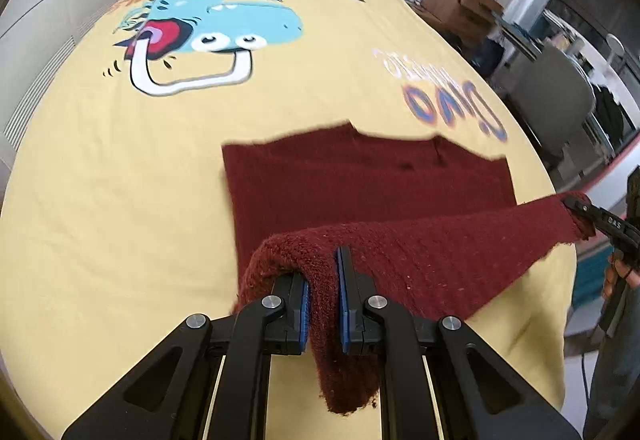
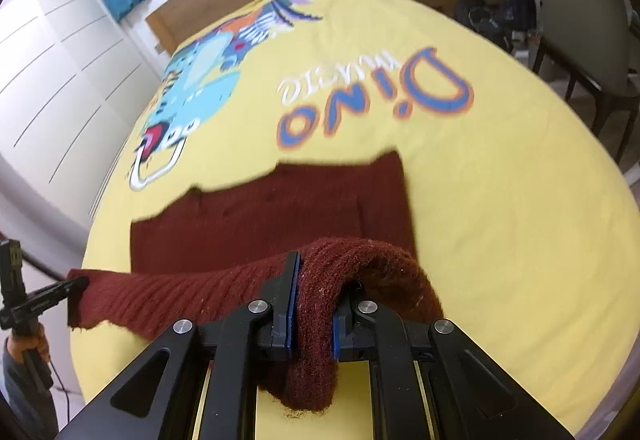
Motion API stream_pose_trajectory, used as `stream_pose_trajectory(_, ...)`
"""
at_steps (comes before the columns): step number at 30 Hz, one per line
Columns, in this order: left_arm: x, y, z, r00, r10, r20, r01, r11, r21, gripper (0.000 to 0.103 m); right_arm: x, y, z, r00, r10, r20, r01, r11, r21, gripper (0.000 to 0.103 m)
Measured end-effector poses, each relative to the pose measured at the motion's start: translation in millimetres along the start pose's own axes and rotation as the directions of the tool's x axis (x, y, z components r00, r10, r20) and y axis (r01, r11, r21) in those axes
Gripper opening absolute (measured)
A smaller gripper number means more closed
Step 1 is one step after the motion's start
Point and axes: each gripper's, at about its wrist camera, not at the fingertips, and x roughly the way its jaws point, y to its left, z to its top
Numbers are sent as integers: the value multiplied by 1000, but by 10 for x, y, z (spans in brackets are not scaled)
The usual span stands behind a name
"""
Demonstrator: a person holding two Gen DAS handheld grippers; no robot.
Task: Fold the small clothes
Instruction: 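Grasp the hem with both grippers and lift it toward the collar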
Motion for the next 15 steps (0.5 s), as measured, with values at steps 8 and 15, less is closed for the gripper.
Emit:
stream_pose_trajectory(8,420,228,342,998,45,-52,-46,999,-14,9,565,163,478,996,-75,-42,72,996,-58,12)
stream_pose_trajectory(15,822,388,399,992,91,-87,-95,995,-38,11,1167,128,614,979,-135,-153,128,990,-54,12)
